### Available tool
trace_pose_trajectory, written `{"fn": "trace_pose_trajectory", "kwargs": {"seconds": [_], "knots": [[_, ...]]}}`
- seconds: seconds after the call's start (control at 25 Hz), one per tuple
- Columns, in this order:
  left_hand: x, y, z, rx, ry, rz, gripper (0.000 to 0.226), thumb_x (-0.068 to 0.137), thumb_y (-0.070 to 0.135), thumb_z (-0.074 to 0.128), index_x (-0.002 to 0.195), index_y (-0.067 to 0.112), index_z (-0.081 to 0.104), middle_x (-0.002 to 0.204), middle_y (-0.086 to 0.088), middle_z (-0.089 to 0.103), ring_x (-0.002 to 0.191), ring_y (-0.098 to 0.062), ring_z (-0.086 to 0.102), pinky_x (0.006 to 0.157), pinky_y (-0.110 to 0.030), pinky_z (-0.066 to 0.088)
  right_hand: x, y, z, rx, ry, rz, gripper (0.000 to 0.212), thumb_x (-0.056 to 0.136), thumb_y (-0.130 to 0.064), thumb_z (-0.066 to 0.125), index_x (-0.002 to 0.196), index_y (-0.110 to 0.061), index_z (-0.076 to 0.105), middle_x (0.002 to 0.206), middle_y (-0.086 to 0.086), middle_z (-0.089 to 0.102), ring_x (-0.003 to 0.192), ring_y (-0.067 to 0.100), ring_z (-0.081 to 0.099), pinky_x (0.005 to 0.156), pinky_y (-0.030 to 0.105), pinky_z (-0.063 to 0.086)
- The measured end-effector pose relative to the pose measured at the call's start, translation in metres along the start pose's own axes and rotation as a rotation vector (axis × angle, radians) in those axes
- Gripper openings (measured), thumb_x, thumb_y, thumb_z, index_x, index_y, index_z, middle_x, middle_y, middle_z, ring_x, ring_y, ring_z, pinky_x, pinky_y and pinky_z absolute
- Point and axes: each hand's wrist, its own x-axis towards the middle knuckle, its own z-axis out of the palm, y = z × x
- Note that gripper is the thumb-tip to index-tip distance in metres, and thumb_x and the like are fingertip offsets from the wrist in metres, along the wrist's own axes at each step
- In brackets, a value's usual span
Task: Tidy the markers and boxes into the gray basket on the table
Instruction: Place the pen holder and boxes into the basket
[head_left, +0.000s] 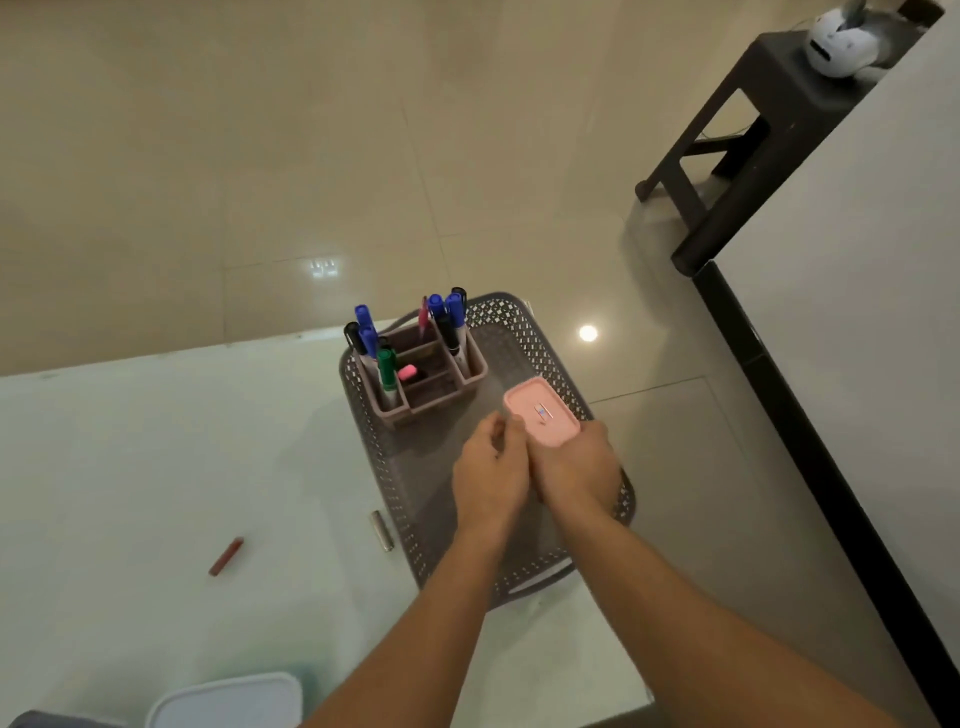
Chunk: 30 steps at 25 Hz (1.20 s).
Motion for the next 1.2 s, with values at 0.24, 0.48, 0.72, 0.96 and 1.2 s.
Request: {"fn": "trace_pose_trajectory", "kwargs": {"seconds": [0.24,0.48,0.72,0.96,1.2], "knots": [[0.030,-0.035,-0.002,0.098,0.011,-0.009,0.028,0.100,0.032,0.046,0.095,0.020,0.071,0.094,-0.003,0.074,0.093,-0.026,0.069,0.082,-0.045,0.056,0.035,-0.035,0.047,0.150,-0.001,0.078,0.068,0.073,-0.050,0.083,0.119,-0.009,0.054,0.121,0.015,0.066,0.111,0.035,0.064,0.085,0.038,0.053],[0.040,-0.036,0.002,0.385,-0.003,0.155,0.014,0.092,0.021,0.055,0.092,0.018,0.069,0.087,-0.004,0.074,0.083,-0.026,0.069,0.068,-0.039,0.055,0.063,-0.057,0.061,0.146,-0.046,0.056,0.064,0.076,-0.043,0.083,0.124,-0.013,0.054,0.124,0.013,0.065,0.114,0.035,0.063,0.085,0.039,0.053],[0.058,-0.003,0.008,0.123,0.135,-0.010,0.034,0.100,0.018,0.048,0.126,0.026,0.068,0.120,-0.003,0.072,0.112,-0.027,0.063,0.090,-0.031,0.045,0.076,-0.048,0.061,0.299,-0.137,0.095,0.052,0.057,-0.040,0.066,0.103,-0.016,0.069,0.095,0.004,0.075,0.086,0.029,0.071,0.080,0.042,0.061],[0.058,-0.006,0.022,-0.015,0.045,-0.039,0.057,0.089,0.006,0.051,0.137,0.035,0.059,0.123,0.009,0.070,0.117,-0.018,0.062,0.104,-0.040,0.049,0.085,-0.051,0.060,0.446,-0.162,0.193,0.025,0.068,-0.024,0.071,0.089,-0.011,0.072,0.083,0.006,0.075,0.076,0.026,0.073,0.071,0.041,0.063],[0.041,-0.034,0.007,0.102,0.062,-0.034,0.052,0.085,0.010,0.048,0.129,0.030,0.066,0.126,0.004,0.070,0.121,-0.022,0.062,0.108,-0.040,0.047,0.084,-0.055,0.064,0.584,-0.229,0.213,0.027,0.074,-0.021,0.078,0.096,-0.007,0.075,0.082,0.007,0.077,0.063,0.019,0.066,0.044,0.024,0.042]]}}
